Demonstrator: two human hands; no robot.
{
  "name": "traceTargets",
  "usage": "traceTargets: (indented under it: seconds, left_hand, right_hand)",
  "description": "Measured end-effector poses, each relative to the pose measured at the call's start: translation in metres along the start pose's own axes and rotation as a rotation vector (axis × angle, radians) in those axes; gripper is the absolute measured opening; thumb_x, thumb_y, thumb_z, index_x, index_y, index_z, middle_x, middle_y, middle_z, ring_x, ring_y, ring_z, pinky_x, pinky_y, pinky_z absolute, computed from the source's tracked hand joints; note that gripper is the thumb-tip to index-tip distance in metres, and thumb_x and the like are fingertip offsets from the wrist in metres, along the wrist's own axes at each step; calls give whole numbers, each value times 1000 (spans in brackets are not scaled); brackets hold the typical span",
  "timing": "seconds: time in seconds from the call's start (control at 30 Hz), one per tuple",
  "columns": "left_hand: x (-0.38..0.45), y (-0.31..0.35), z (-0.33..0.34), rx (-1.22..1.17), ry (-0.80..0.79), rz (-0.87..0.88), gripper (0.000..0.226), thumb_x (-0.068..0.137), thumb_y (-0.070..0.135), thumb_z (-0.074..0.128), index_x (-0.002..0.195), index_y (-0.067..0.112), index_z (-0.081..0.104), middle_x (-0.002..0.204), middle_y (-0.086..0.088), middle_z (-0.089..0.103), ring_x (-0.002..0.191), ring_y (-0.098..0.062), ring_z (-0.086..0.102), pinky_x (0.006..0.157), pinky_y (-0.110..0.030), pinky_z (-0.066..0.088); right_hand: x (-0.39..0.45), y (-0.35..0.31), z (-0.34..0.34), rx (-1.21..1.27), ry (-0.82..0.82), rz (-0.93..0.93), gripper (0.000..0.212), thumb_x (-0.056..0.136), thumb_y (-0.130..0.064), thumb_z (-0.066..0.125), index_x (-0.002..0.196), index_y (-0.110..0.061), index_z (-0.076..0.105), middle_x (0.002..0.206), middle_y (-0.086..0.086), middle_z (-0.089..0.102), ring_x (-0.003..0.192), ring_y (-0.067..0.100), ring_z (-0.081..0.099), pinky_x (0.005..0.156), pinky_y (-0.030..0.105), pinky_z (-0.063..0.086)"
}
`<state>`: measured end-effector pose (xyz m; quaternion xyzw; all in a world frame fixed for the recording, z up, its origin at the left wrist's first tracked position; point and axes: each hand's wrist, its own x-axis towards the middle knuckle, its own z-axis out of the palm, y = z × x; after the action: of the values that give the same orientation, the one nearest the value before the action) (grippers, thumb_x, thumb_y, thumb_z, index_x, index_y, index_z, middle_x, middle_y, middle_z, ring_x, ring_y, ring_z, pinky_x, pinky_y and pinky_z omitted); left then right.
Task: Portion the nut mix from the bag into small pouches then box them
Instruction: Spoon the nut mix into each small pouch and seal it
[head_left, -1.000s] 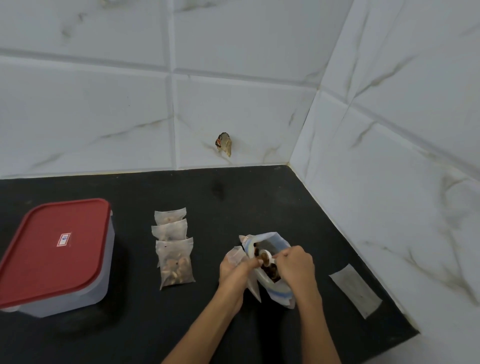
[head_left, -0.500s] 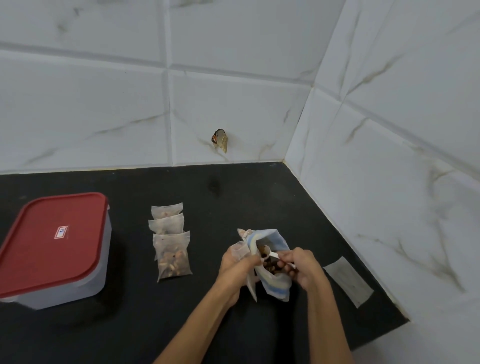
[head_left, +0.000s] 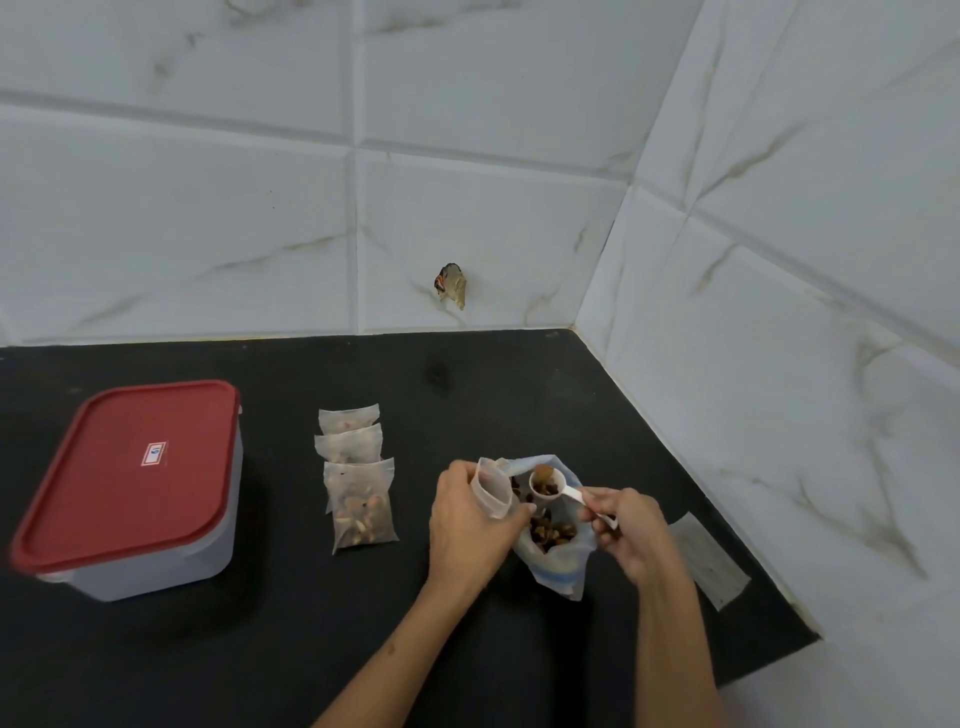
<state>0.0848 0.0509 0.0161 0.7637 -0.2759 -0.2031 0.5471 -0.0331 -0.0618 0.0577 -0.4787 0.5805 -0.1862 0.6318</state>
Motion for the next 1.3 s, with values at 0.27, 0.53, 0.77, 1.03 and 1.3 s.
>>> traceTargets:
  seconds: [0.27, 0.53, 0.77, 1.03, 1.3]
  left_hand:
    - [-4, 14, -9, 168, -7, 117, 40, 72, 28, 75, 96, 29, 43, 94, 10, 55, 87, -5, 56, 76, -29, 52]
    - [-4, 21, -8, 126, -28, 21, 33, 76, 30, 71, 94, 27, 43, 85, 9, 59, 81, -9, 60, 72, -31, 53]
    - [-5, 23, -7, -10, -66, -26, 46, 71, 33, 78, 100, 24, 43, 100, 9, 60, 91, -10, 60, 72, -25, 51]
    - [-4, 22, -10, -74, -62, 1, 48, 70, 27, 79, 104, 20, 46, 92, 13, 56, 87, -6, 57, 70, -22, 49]
    - [-8, 8, 2, -42, -48, -116, 41, 73, 25, 76, 100, 23, 45, 97, 8, 56, 92, -9, 58, 77, -29, 53]
  right_hand:
    - [-55, -17, 18, -38, -1, -165, 18, 92, 0, 51, 98, -5, 68, 70, 10, 57, 57, 12, 43, 55, 22, 37]
    - [-89, -9, 42, -560, 198, -500, 21, 92, -10, 55, 95, -21, 73, 83, -3, 68, 70, 5, 54, 60, 13, 37]
    - [-94, -35, 61, -963, 123, -134, 39, 94, -23, 56, 130, -11, 48, 118, 10, 51, 115, 23, 51, 98, 32, 40]
    - [-104, -7, 52, -975, 253, -676, 25, 94, -16, 54, 117, -15, 65, 108, -2, 60, 99, 10, 54, 83, 17, 41]
    - [-72, 7, 15, -436, 277, -532, 25, 90, -7, 59, 110, -16, 69, 100, -2, 66, 77, 0, 51, 66, 15, 38]
